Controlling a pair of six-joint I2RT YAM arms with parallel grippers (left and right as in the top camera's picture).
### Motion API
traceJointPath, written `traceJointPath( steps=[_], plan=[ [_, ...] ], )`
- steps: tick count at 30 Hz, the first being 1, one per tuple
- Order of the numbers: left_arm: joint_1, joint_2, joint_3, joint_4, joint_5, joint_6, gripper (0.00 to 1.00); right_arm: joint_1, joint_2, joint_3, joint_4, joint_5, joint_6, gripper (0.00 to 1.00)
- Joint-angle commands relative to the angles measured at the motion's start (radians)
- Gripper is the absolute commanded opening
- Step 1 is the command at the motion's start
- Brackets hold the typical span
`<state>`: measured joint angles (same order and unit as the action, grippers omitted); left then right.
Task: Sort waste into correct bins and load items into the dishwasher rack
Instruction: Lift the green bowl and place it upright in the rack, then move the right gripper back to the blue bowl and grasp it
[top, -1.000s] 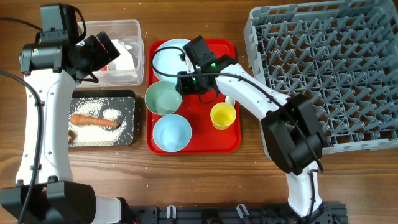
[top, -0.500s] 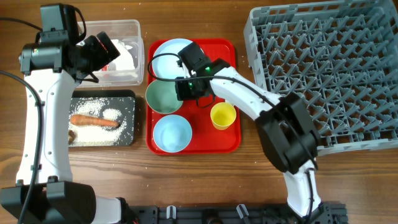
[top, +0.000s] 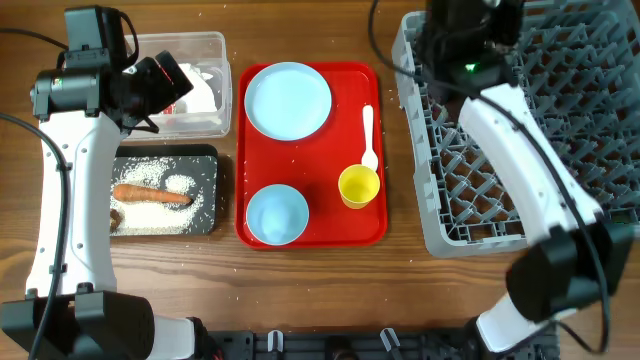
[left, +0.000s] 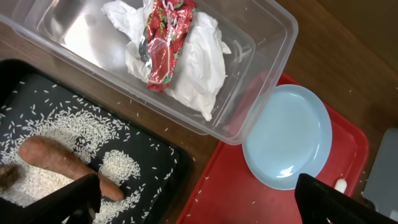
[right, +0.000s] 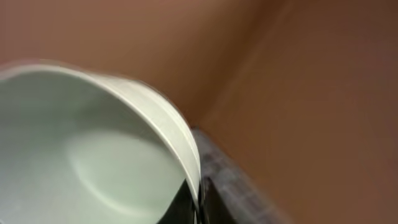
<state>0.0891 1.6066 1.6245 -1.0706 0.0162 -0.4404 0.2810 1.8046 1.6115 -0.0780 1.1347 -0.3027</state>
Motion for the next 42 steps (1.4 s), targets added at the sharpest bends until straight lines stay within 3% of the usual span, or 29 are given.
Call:
traceJointPath(
  steps=[1,2,9,13,19,23,25,28,33,36,40,42],
  plan=[
    [0.003,-0.013,0.018,0.0,0.005,-0.013,1.0,-0.021,0.14,0.011,0.201,0.078,-0.626,0.04],
    [0.003,-0.013,0.018,0.0,0.005,-0.013,1.0,-0.02,0.216,0.011,0.278,0.078,-0.774,0.04],
    [0.003,-0.013,0.018,0.0,0.005,-0.013,1.0,-0.001,0.365,0.011,0.302,0.074,-0.793,0.04],
    [0.003,-0.013,0.018,0.0,0.005,-0.013,1.0,0.027,0.382,0.009,0.292,0.036,-0.74,0.04],
    [0.003,-0.013,0.018,0.0,0.005,-0.013,1.0,0.036,0.382,0.002,0.109,0.009,-0.565,0.04],
    [0.003,-0.013,0.018,0.0,0.005,-0.013,1.0,0.047,0.382,0.002,0.043,0.01,-0.525,0.04],
    [0.003,-0.013,0.018,0.0,0.005,-0.013,1.0,0.068,0.382,0.002,-0.009,0.01,-0.526,0.17],
    [0.003,-0.013,0.018,0.0,0.005,-0.013,1.0,0.116,0.382,0.002,-0.058,0.038,-0.529,0.45],
    [0.003,-0.013,0.018,0.0,0.005,-0.013,1.0,0.166,0.378,0.002,-0.037,0.038,-0.524,0.69],
    [0.003,-0.013,0.018,0.0,0.005,-0.013,1.0,0.179,0.358,0.003,-0.035,0.005,-0.496,0.75],
    [0.003,-0.013,0.018,0.0,0.005,-0.013,1.0,0.181,0.242,0.004,-0.045,-0.152,-0.318,0.84],
    [0.003,-0.013,0.018,0.0,0.005,-0.013,1.0,0.188,0.149,0.004,-0.143,-0.302,-0.199,0.86]
  ],
)
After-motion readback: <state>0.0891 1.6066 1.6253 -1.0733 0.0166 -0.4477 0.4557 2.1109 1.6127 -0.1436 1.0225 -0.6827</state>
